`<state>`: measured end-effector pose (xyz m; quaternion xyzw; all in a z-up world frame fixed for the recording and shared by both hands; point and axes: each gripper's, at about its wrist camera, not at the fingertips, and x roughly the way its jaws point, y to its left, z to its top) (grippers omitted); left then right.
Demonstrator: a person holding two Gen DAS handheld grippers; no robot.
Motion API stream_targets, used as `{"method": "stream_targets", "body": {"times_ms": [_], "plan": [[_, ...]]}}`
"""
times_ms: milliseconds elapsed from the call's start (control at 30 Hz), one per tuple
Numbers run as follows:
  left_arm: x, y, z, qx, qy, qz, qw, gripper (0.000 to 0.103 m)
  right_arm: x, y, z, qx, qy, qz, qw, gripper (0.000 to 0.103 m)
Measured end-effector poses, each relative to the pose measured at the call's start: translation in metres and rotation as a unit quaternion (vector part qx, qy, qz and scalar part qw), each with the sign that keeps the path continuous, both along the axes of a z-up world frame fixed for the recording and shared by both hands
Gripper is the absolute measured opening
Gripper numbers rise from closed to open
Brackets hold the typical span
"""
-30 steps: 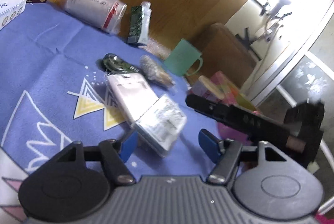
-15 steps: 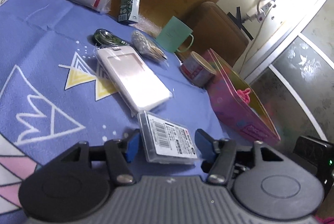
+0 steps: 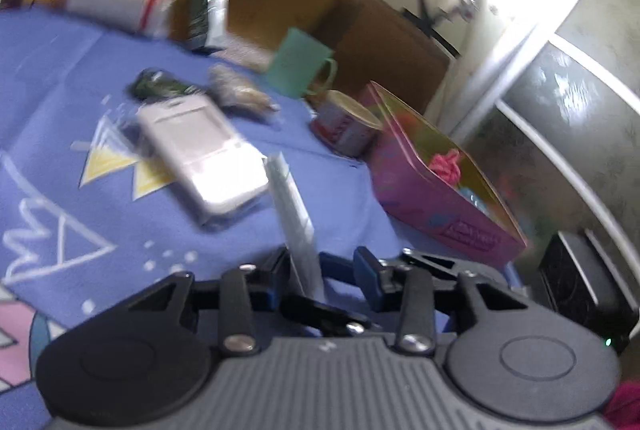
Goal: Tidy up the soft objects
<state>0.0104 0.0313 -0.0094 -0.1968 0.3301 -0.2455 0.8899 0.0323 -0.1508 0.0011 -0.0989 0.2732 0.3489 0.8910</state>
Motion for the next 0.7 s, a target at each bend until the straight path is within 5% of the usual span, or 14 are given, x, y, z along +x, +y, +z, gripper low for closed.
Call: {"method": "stream_targets", "body": {"times_ms": [67, 200, 300, 367, 400, 433, 700], "plan": [[-0.001, -0.011, 0.004, 0.028, -0.011, -0.002, 0.9996, 0.035, 0.000, -0.001, 0.000, 0.003, -0.003, -0.005, 1.000, 0.037], [0.005, -0.016, 0.000, 0.021, 0.004, -0.002, 0.9998, 0.035, 0.002, -0.008, 0.000, 0.023, 0.000, -0.018, 1.000, 0.028], [0.010, -0.019, -0.003, 0.032, 0.013, 0.010, 0.9993, 0.035, -0.002, -0.006, -0.001, 0.026, -0.006, -0.024, 0.999, 0.003], [0.015, -0.015, -0.005, 0.036, 0.027, 0.038, 0.9983, 0.052, -0.005, -0.006, 0.000, 0.023, -0.013, -0.025, 0.999, 0.003], [0.017, -0.012, -0.005, 0.035, 0.033, 0.053, 0.9974, 0.069, -0.005, -0.006, -0.001, 0.020, -0.017, -0.025, 0.999, 0.003], [0.016, -0.008, -0.006, 0.028, 0.033, 0.064, 0.9970, 0.073, -0.006, -0.005, -0.001, 0.017, -0.019, -0.024, 0.999, 0.003], [0.023, 0.010, -0.008, -0.005, 0.043, 0.075, 0.9962, 0.076, 0.004, -0.003, -0.002, 0.010, -0.001, -0.025, 1.000, 0.013]]}}
